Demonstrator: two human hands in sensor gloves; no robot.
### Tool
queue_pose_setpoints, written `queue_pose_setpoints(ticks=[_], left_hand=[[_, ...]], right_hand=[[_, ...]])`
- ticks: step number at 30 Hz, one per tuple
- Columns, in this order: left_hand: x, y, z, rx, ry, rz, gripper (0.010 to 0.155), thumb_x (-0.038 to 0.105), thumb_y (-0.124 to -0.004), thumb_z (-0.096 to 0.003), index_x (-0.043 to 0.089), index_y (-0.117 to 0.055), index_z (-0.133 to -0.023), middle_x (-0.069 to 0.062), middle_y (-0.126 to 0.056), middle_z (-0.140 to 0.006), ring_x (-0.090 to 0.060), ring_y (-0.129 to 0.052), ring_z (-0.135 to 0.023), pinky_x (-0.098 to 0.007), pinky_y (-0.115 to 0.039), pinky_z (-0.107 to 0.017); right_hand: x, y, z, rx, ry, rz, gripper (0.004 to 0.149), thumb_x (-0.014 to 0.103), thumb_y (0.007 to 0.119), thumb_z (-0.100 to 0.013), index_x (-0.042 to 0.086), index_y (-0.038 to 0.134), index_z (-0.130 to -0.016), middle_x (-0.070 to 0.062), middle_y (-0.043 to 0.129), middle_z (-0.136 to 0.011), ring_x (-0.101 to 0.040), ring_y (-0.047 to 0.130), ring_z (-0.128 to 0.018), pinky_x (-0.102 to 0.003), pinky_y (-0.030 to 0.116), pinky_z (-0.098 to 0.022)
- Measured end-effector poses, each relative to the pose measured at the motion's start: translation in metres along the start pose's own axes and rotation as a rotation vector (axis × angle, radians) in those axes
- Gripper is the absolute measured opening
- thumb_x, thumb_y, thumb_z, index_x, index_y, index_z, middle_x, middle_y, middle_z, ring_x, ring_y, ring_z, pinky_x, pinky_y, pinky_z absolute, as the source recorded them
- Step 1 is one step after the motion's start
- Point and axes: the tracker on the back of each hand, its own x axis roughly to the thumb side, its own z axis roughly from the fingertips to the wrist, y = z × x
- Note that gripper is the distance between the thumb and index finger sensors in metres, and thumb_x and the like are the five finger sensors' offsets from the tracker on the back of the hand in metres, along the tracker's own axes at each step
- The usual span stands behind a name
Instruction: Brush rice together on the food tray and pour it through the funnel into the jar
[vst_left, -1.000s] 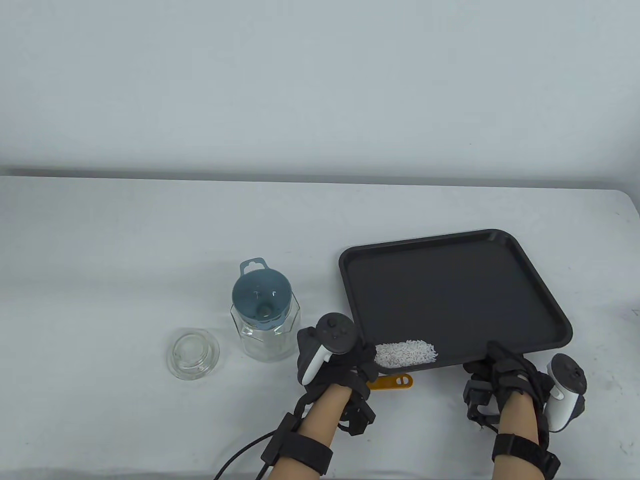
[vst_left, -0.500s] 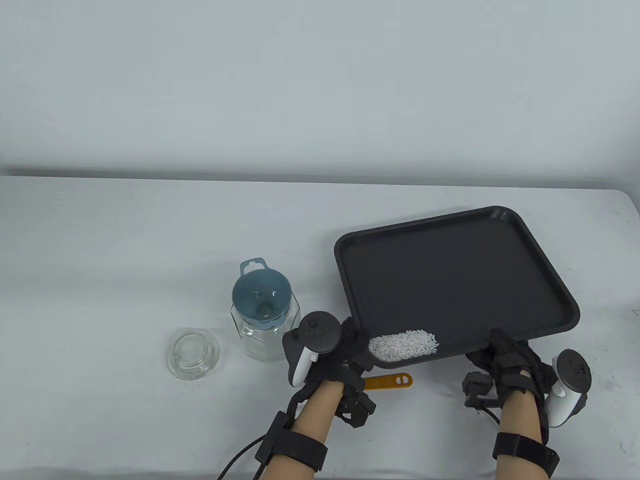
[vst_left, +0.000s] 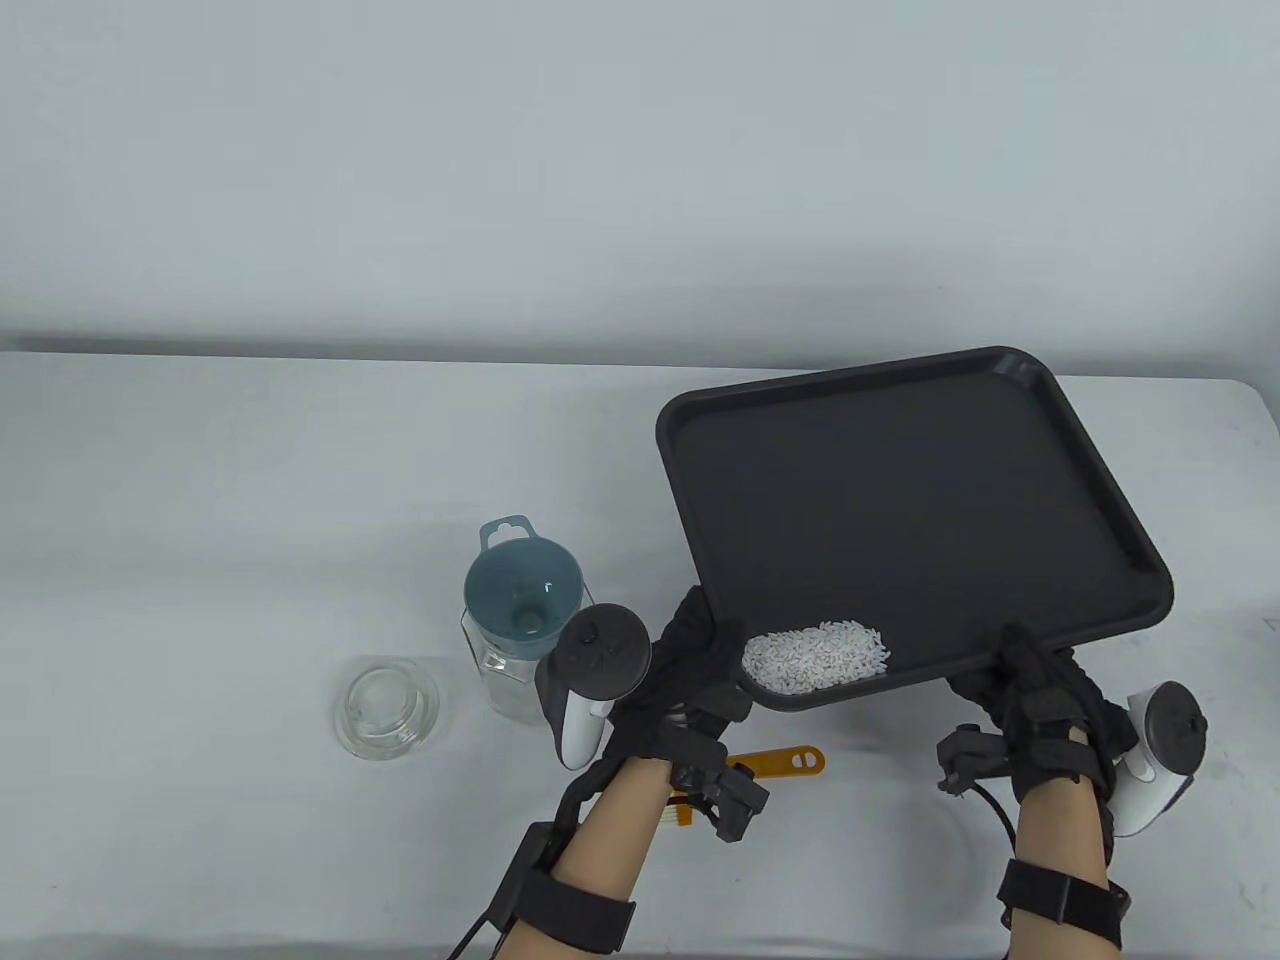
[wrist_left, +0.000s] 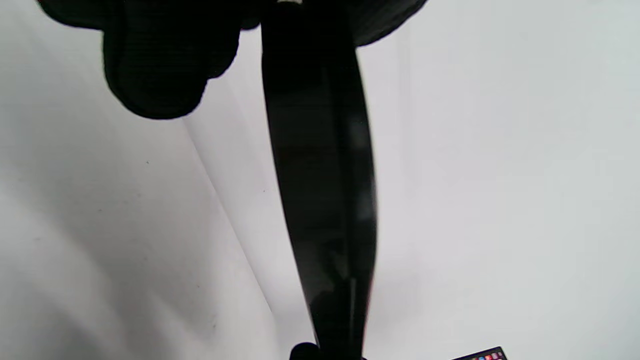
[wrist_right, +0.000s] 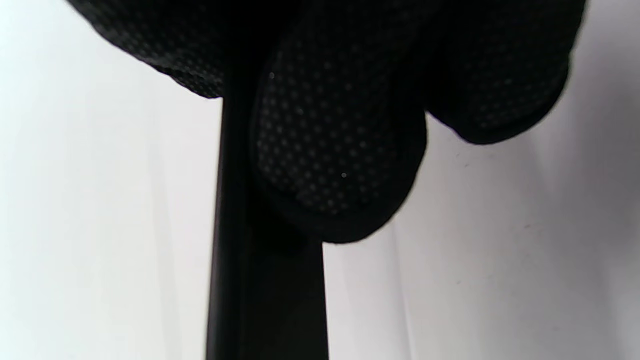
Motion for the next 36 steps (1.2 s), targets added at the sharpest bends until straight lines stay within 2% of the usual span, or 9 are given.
queue_pose_setpoints(ticks=[2,6,12,16,19,21,26,31,36], left_hand=[[0.012,0.009,0.004,0.022,-0.024,0.002,0.08,0.03,-0.059,-0.0569,-0.024,-0.019,-0.1,-0.047,-0.059,-0.091,-0.059,-0.081,-0.068,-0.076,-0.052,-0.059],[0.038,0.044,0.012,0.043,-0.043,-0.012,0.078,0.028,-0.057,-0.0568,-0.025,-0.021,-0.1,-0.047,-0.062,-0.09,-0.059,-0.083,-0.066,-0.075,-0.054,-0.058],[0.059,0.107,0.017,0.131,0.005,-0.152,0.072,0.02,-0.069,-0.0527,-0.026,-0.038,-0.098,-0.043,-0.075,-0.082,-0.052,-0.092,-0.056,-0.071,-0.063,-0.055],[0.059,0.146,0.016,0.161,0.054,-0.187,0.07,0.019,-0.076,-0.0499,-0.027,-0.051,-0.095,-0.037,-0.085,-0.072,-0.043,-0.097,-0.045,-0.068,-0.068,-0.054],[0.051,0.172,0.012,0.112,0.049,-0.145,0.073,0.019,-0.078,-0.0488,-0.029,-0.049,-0.096,-0.037,-0.085,-0.072,-0.043,-0.098,-0.046,-0.073,-0.06,-0.058],[0.045,0.183,0.011,0.09,0.074,-0.103,0.076,0.016,-0.079,-0.048,-0.03,-0.043,-0.097,-0.04,-0.082,-0.076,-0.046,-0.096,-0.051,-0.078,-0.052,-0.06],[0.024,0.205,0.004,0.152,0.083,-0.118,0.074,0.013,-0.08,-0.0457,-0.027,-0.048,-0.098,-0.038,-0.083,-0.076,-0.045,-0.096,-0.052,-0.081,-0.048,-0.061],[0.009,0.215,-0.003,0.182,0.057,-0.308,0.072,0.017,-0.08,-0.0463,-0.023,-0.053,-0.099,-0.031,-0.087,-0.077,-0.039,-0.098,-0.053,-0.079,-0.047,-0.062],[-0.002,0.218,-0.008,0.262,0.036,-0.348,0.07,0.017,-0.08,-0.0461,-0.02,-0.056,-0.099,-0.03,-0.088,-0.077,-0.041,-0.097,-0.054,-0.079,-0.045,-0.063]], right_hand=[[0.009,0.011,0.001,0.036,-0.035,0.0,0.049,0.034,0.072,-0.049,-0.01,0.059,-0.067,-0.017,0.089,-0.059,-0.011,0.107,-0.026,-0.044,0.083,-0.036],[0.024,0.037,0.004,0.085,-0.083,-0.026,0.051,0.035,0.072,-0.049,-0.011,0.058,-0.067,-0.017,0.089,-0.059,-0.011,0.107,-0.026,-0.044,0.083,-0.037],[0.038,0.087,0.008,0.207,-0.137,-0.039,0.052,0.035,0.07,-0.05,-0.011,0.056,-0.069,-0.018,0.087,-0.063,-0.013,0.107,-0.03,-0.045,0.082,-0.04],[0.047,0.117,0.006,0.257,-0.159,-0.018,0.053,0.034,0.07,-0.051,-0.013,0.055,-0.07,-0.02,0.086,-0.065,-0.015,0.107,-0.033,-0.047,0.08,-0.041],[0.055,0.145,0.001,0.27,-0.188,0.012,0.054,0.034,0.07,-0.051,-0.014,0.053,-0.071,-0.022,0.085,-0.067,-0.016,0.107,-0.035,-0.047,0.08,-0.043],[0.059,0.157,-0.002,0.269,-0.205,0.042,0.055,0.033,0.071,-0.051,-0.014,0.053,-0.071,-0.022,0.085,-0.067,-0.016,0.107,-0.036,-0.047,0.079,-0.043],[0.065,0.185,-0.007,0.28,-0.231,0.115,0.054,0.032,0.07,-0.051,-0.014,0.052,-0.073,-0.023,0.083,-0.07,-0.017,0.107,-0.039,-0.048,0.079,-0.044],[0.065,0.199,-0.009,0.269,-0.23,0.177,0.052,0.032,0.071,-0.051,-0.011,0.052,-0.075,-0.021,0.083,-0.072,-0.018,0.107,-0.042,-0.048,0.078,-0.045],[0.062,0.21,-0.014,0.25,-0.22,0.214,0.051,0.031,0.072,-0.05,-0.008,0.054,-0.077,-0.02,0.083,-0.073,-0.019,0.107,-0.042,-0.048,0.078,-0.045]])
